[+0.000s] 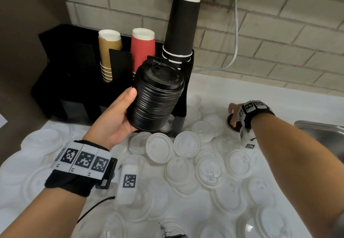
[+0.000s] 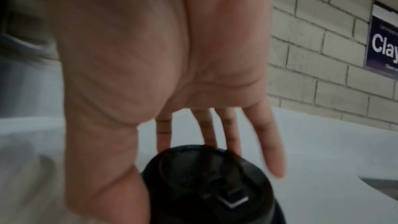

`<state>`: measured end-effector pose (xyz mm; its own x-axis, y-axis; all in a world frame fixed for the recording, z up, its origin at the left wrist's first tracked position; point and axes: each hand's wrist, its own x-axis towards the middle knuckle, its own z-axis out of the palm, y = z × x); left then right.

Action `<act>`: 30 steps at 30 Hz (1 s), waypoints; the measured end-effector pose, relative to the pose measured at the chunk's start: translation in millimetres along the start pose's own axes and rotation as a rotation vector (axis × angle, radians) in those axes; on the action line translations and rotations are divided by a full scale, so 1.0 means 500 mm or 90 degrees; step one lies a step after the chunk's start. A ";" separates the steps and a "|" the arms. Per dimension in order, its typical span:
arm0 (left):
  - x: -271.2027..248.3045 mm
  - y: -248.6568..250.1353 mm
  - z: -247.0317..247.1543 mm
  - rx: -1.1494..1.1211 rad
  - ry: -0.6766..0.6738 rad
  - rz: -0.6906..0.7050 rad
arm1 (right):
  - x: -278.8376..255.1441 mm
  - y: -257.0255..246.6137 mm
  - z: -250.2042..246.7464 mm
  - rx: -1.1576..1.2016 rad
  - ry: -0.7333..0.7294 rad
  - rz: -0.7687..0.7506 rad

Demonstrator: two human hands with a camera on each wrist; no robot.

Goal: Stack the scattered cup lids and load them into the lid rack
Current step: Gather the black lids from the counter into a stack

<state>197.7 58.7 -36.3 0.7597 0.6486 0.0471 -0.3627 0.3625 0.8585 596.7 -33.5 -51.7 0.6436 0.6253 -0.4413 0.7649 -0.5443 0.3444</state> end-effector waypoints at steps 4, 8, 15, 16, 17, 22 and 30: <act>-0.008 -0.004 0.006 -0.027 -0.001 -0.013 | -0.068 -0.006 -0.028 -0.001 0.103 0.045; -0.026 -0.014 0.017 -0.052 0.000 -0.033 | -0.175 -0.025 -0.104 0.033 0.114 -0.010; -0.079 -0.038 0.016 -0.037 0.023 -0.057 | -0.415 -0.117 -0.173 0.644 0.183 -0.422; -0.087 -0.040 0.016 -0.035 0.024 -0.064 | -0.443 -0.137 -0.173 0.696 0.194 -0.488; -0.095 -0.041 0.016 -0.036 0.021 -0.068 | -0.468 -0.156 -0.172 0.712 0.206 -0.546; -0.127 -0.041 0.013 -0.024 0.001 -0.061 | -0.528 -0.223 -0.173 0.615 0.238 -0.673; -0.154 -0.030 0.014 0.009 0.018 -0.038 | -0.539 -0.252 -0.179 0.534 0.265 -0.683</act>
<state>148.3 -1.5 -49.5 0.7638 0.6452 -0.0191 -0.3096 0.3921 0.8663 329.1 -83.4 97.9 -0.1558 0.9759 0.1526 0.7325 0.2178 -0.6450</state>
